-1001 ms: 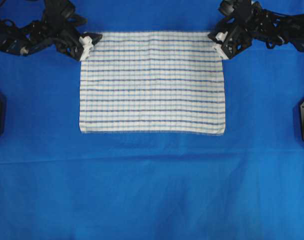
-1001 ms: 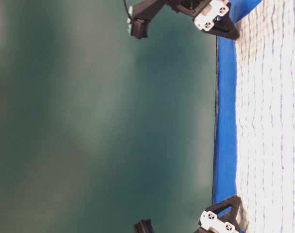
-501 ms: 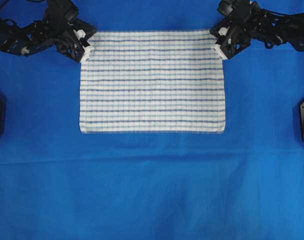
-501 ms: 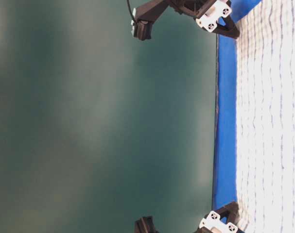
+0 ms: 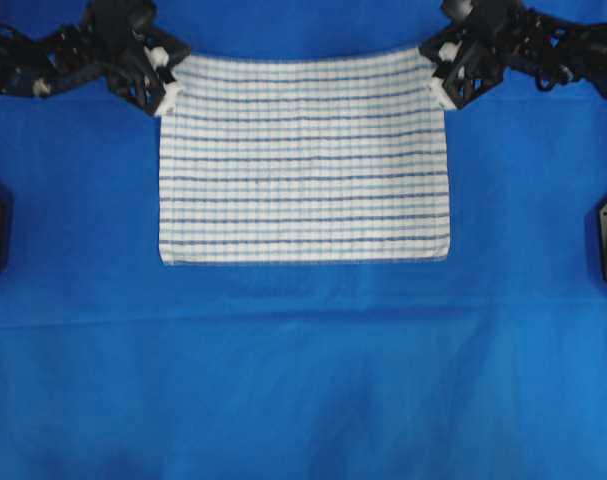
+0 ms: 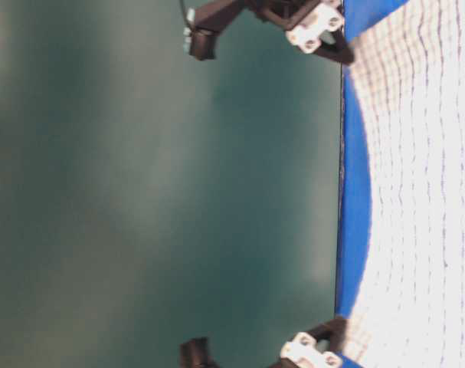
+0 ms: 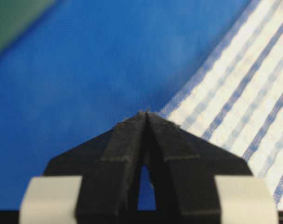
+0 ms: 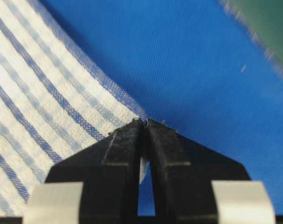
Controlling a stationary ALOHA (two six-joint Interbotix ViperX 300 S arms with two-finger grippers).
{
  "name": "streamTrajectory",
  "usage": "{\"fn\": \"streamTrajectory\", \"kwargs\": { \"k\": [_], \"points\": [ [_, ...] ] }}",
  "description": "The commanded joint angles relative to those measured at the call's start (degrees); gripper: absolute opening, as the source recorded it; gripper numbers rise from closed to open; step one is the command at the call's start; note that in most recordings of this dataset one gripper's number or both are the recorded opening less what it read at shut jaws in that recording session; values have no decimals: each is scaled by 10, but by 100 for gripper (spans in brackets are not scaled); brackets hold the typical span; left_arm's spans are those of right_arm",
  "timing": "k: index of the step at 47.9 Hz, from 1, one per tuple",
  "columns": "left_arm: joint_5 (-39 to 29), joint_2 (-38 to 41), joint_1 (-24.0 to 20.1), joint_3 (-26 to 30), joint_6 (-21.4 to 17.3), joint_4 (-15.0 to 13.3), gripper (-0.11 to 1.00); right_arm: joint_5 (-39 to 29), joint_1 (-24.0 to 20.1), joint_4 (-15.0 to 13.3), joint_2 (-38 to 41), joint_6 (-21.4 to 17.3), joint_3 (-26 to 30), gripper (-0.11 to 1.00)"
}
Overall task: Fold the blue towel.
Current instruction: 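Lift the top corners and fold them down toward the bottom edge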
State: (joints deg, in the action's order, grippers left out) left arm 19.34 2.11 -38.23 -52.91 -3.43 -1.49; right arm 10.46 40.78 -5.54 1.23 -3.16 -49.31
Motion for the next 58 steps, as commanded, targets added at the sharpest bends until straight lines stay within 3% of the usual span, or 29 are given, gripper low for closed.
{"fn": "streamTrajectory", "kwargs": {
  "k": [1, 15, 25, 42, 58],
  "points": [
    [-10, -31, -2, 10, -6, 1, 1, 2, -1, -1, -29, 0, 4, 5],
    [-15, -43, 5, -4, -4, 1, 1, 2, -4, 0, -42, -1, -6, 5],
    [-10, -76, 35, -44, -8, 1, 1, 4, -33, 0, -88, -4, -43, 5],
    [15, -156, 150, -125, -4, 1, 1, -2, -147, 4, -204, -13, -127, 5],
    [11, -167, 272, -136, 20, 0, 1, -65, -259, 5, -243, -76, -158, 5]
  ]
}}
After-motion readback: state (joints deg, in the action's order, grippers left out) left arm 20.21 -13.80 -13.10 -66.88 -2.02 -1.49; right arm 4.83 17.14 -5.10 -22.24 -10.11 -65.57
